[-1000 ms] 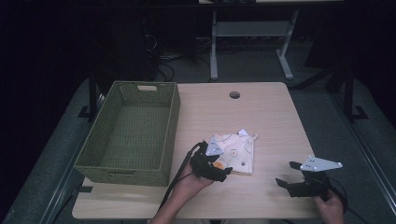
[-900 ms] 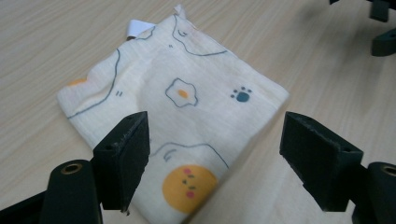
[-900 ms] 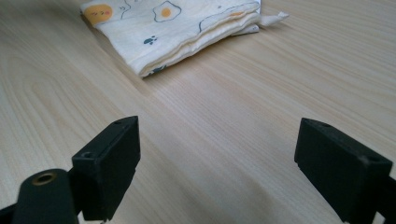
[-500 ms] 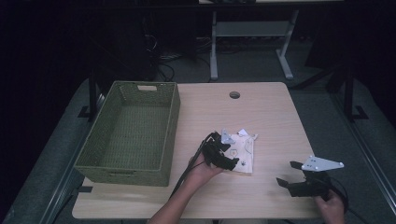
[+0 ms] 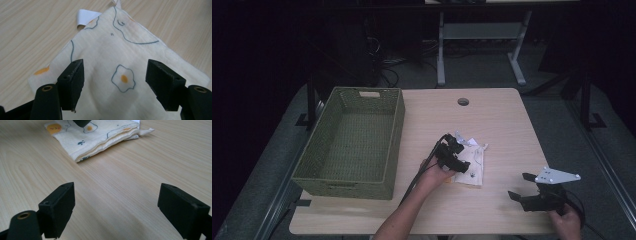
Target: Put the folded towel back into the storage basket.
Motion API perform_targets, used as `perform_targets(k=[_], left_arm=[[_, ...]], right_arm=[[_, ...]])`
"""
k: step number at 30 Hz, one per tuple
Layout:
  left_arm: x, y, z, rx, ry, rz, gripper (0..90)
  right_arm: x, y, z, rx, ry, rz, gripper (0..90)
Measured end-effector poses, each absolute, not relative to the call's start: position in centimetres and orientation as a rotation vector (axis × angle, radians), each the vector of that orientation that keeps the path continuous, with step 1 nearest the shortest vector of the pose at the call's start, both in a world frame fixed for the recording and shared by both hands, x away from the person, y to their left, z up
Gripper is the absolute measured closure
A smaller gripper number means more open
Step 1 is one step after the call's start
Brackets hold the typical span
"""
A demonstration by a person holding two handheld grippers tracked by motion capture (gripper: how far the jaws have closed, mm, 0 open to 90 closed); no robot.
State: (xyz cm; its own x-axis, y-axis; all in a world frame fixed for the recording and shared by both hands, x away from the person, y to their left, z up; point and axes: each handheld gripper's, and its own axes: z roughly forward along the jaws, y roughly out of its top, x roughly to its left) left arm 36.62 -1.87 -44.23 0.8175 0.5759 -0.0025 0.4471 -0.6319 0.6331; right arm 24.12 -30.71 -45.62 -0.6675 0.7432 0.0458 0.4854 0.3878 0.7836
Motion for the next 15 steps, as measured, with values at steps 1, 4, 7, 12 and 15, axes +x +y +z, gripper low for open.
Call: perform_targets(k=[1, 4, 7, 12, 15], left_arm=[[36.7, -2.0, -44.4, 2.365, 0.751, 0.260, 33.0], [36.9, -2.5, -45.1, 2.407, 0.759, 0.248, 34.4], [37.0, -2.6, -45.6, 2.433, 0.777, 0.242, 34.6], [36.8, -2.7, -45.6, 2.436, 0.778, 0.253, 38.1], [36.9, -2.5, -45.5, 2.434, 0.787, 0.246, 41.2]], right_arm=[[24.1, -30.7, -45.6, 1.074, 2.339, 1.162, 13.7], [24.1, -30.8, -45.6, 1.073, 2.334, 1.170, 13.7], [24.1, -30.8, -45.6, 1.071, 2.337, 1.168, 13.7], [24.1, -30.8, -45.5, 1.067, 2.332, 1.172, 13.7], [24.1, -30.8, -45.5, 1.067, 2.333, 1.170, 13.7]])
